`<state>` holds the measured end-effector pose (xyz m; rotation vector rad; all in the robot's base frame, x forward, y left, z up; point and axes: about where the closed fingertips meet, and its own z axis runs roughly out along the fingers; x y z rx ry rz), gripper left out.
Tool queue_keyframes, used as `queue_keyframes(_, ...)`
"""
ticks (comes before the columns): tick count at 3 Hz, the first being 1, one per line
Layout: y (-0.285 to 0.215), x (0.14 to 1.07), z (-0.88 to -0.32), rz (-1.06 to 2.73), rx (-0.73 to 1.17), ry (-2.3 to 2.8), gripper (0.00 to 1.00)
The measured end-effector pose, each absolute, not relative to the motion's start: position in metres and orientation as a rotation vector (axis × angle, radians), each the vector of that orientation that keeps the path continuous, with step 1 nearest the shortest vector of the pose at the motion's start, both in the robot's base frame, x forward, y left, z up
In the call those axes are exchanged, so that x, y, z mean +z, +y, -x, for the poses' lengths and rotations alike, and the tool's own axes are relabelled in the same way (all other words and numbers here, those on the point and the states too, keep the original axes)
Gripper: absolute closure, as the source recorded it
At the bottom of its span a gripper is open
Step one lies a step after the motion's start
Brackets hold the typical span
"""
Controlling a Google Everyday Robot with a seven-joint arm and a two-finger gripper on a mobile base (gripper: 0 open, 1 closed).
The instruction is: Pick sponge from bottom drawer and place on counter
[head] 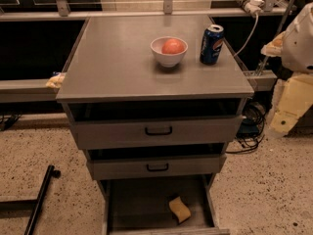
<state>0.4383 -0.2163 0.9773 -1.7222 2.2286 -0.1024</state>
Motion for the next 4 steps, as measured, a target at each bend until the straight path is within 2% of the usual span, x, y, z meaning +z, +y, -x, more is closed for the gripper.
queue_keyframes(1,-0.216,0.977,-0.438,1.722,-0.102,2.228,0.0)
queue_keyframes(2,-0.215,0.977,-0.438,1.711,-0.099,2.222,0.19)
queue_keyframes(3,-0.193,0.947,-0.425,1.689,0.012,2.175,0.42)
queue_keyframes(4,-0.158,0.869,-0.414,1.65,0.231,2.127,0.66)
